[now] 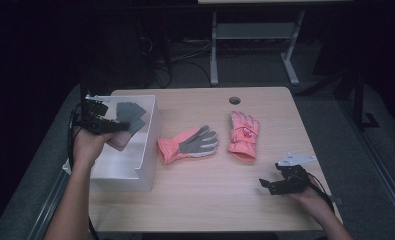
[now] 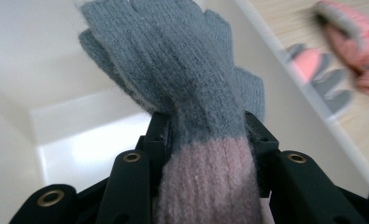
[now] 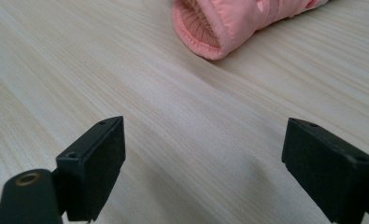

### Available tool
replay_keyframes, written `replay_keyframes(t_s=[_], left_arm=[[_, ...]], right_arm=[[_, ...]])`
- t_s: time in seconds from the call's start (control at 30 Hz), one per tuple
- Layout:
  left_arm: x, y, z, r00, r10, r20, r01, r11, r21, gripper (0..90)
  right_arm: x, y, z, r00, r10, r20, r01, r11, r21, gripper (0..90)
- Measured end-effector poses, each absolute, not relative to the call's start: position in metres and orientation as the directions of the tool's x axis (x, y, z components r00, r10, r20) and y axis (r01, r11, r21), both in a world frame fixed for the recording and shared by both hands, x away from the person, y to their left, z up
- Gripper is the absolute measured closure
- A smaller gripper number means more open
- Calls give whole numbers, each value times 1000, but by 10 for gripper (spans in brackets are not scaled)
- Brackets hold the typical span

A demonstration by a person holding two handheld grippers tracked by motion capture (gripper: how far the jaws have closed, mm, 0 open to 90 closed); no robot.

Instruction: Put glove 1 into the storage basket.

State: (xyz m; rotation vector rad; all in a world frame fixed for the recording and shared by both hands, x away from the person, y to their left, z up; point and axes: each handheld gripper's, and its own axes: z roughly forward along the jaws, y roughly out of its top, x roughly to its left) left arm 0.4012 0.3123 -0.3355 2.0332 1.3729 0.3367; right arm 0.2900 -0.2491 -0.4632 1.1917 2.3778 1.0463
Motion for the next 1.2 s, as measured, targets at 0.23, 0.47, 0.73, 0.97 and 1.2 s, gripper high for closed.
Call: replay_keyframes(t_s=[0.23,0.47,0.73,0.97,1.2], left_arm=[[412,323,-363,366,923,-118,767,-227,600,609],[421,330,-387,333,936,-115,801,-216,558,605],[426,334,-412,303,949,-89,844,-224,488,589],[427,331,-425,308,949,-70,849,-241,470,509],[428,325,-427,291,955,-47,847,-235,477,260]], right_arm=[[289,-250,-463,-618,783,69,578,392,716,132],[285,-249,-462,-622,779,77,576,388,720,132],[282,-254,-462,-612,787,75,580,382,720,132],[282,-253,-463,-616,784,76,580,386,718,132],[281,-255,-462,-614,786,72,577,385,720,132]])
